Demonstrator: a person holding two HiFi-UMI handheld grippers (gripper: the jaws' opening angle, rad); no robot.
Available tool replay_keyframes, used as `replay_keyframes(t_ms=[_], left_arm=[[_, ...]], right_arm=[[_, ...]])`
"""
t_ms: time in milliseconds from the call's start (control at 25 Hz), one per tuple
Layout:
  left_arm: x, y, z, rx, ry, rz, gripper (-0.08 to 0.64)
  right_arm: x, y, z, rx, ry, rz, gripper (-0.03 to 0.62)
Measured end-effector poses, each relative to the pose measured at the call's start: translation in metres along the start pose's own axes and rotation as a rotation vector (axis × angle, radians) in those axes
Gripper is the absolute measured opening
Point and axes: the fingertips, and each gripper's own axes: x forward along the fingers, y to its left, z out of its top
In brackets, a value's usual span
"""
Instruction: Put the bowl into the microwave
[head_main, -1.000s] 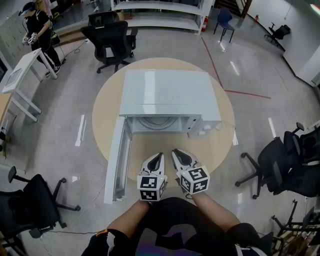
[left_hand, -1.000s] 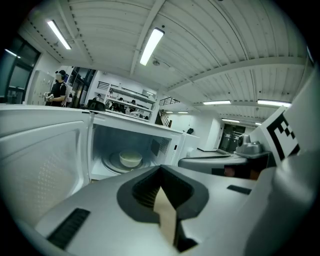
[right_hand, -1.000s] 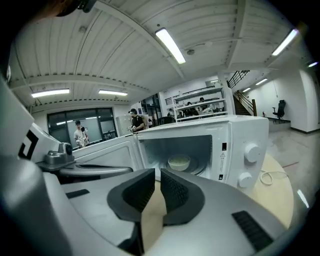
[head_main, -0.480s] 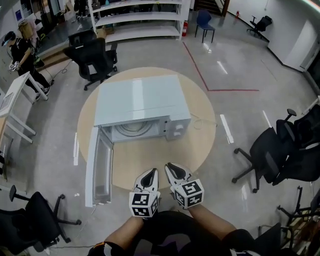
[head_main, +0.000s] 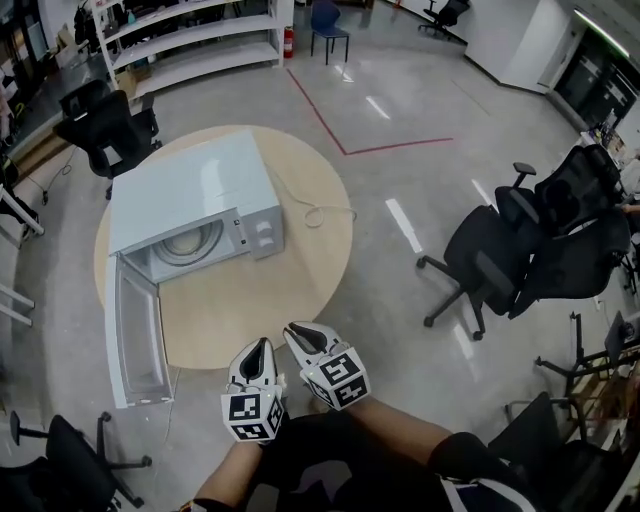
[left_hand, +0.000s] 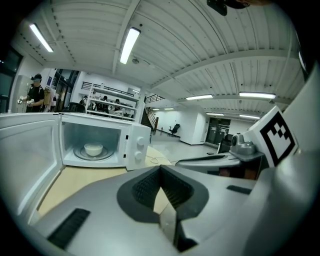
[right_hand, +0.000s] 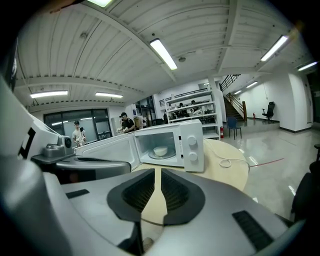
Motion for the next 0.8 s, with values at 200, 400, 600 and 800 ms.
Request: replay_keyframes(t_ms=[200, 400, 600, 800], left_arm=[[-0.010, -0.030, -0.011, 0.002, -0.007, 0.007, 0.048], [-0.020, -0.059, -0.024, -0.007, -0.015, 0.009, 0.048], [-0.024, -0.082, -0.040, -0.020, -0.016, -0.002, 0.048], [-0.031, -0.091, -0.045, -0.015, -0.018, -0.005, 0.048]], right_arm=[[-0.035, -0.009, -0.017, -0.008, 0.017, -0.014, 0.051], [-0.065, -0.014, -0.036, -0.011, 0.024, -0.014, 0.051], [-0.087, -0.022, -0.049, -0.030, 0.035, -0.027, 0.051], [-0.098, -0.020, -0.055, -0.033, 0.038, -0.029, 0.051]])
